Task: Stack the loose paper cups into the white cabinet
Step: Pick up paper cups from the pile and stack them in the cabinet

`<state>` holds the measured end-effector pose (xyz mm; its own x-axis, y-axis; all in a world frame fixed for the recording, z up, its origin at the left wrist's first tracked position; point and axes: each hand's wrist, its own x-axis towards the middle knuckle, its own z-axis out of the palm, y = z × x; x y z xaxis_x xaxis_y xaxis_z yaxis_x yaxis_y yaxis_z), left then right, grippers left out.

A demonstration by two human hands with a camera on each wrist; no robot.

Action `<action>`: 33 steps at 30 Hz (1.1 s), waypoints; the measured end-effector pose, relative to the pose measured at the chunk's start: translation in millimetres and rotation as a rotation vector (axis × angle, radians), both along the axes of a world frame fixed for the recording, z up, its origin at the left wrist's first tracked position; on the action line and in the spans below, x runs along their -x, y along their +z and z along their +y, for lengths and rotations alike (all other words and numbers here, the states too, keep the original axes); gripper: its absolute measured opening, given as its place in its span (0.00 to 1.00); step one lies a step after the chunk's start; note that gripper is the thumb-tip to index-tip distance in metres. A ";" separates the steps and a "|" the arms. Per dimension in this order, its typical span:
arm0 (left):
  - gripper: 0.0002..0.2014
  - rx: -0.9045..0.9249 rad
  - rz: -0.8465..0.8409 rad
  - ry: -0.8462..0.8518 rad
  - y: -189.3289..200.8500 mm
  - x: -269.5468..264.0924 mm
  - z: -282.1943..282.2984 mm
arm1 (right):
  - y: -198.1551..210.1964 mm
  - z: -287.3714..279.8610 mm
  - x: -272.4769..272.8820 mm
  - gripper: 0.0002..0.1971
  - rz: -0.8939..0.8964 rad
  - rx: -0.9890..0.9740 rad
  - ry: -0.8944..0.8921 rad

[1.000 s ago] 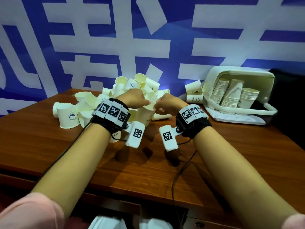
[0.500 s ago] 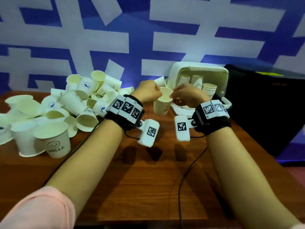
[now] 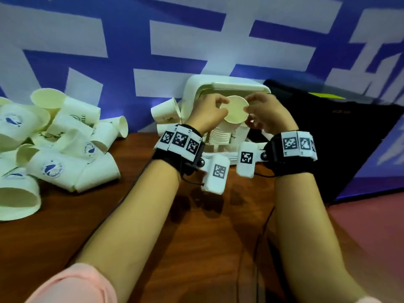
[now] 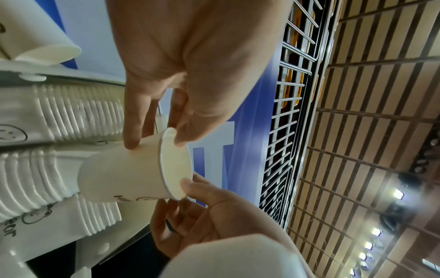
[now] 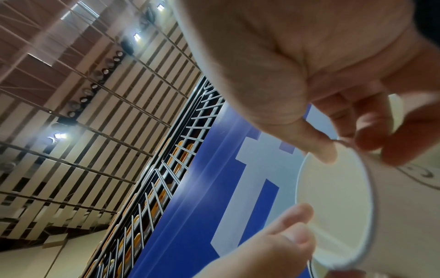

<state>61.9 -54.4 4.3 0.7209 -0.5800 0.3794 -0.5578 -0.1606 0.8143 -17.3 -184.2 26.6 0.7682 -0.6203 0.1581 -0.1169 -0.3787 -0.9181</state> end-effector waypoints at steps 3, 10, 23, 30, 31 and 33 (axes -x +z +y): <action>0.16 0.115 0.059 -0.044 -5.3 -16.3 -22.5 | -0.9 -18.1 -12.5 0.11 -0.074 0.092 -0.063; 0.11 0.268 0.181 -0.200 -2.0 -39.3 -64.0 | -15.4 -51.3 -26.8 0.11 -0.303 0.135 -0.156; 0.16 0.171 0.068 -0.261 -17.4 -42.4 -89.4 | -39.5 -81.9 -29.2 0.11 -0.372 0.001 -0.205; 0.24 0.114 0.037 -0.254 -23.6 -49.6 -93.9 | -44.5 -81.3 -33.1 0.10 -0.417 -0.073 -0.165; 0.24 0.117 0.052 -0.258 -23.1 -49.8 -93.2 | -44.2 -80.8 -32.8 0.10 -0.415 -0.080 -0.159; 0.23 0.122 0.089 -0.271 -22.0 -50.8 -91.3 | -43.5 -78.8 -31.6 0.10 -0.412 -0.092 -0.148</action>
